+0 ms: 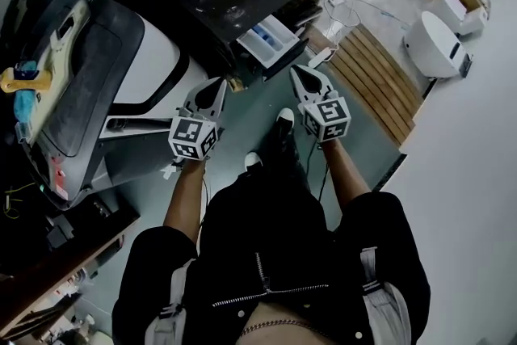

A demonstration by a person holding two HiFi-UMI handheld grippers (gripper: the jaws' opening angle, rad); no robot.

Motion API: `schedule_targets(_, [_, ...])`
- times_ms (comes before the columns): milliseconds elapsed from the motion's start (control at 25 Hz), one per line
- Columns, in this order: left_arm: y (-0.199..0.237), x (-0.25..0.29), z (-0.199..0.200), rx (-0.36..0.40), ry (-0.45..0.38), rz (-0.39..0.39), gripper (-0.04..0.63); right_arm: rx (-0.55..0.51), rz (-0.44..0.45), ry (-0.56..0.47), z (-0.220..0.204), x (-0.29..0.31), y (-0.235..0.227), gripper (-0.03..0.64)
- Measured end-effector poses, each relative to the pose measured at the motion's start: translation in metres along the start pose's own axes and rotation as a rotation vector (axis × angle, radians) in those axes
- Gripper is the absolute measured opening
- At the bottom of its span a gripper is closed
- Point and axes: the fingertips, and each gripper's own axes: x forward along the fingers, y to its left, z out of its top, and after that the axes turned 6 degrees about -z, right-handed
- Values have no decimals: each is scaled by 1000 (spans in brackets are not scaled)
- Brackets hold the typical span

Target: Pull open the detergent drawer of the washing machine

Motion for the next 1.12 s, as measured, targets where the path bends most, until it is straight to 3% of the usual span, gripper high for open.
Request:
schedule_targets(240, [-12, -12, 23, 47, -48, -15, 18, -17, -71, -83, 32, -29, -6, 6])
schedule_targets(520, [-19, -23, 34, 86, -67, -16, 18, -18, -108, -120, 40, -51, -3, 5])
schedule_targets(1120, [-27, -24, 30, 78, -70, -23, 18, -43, -90, -118, 36, -59, 5, 6])
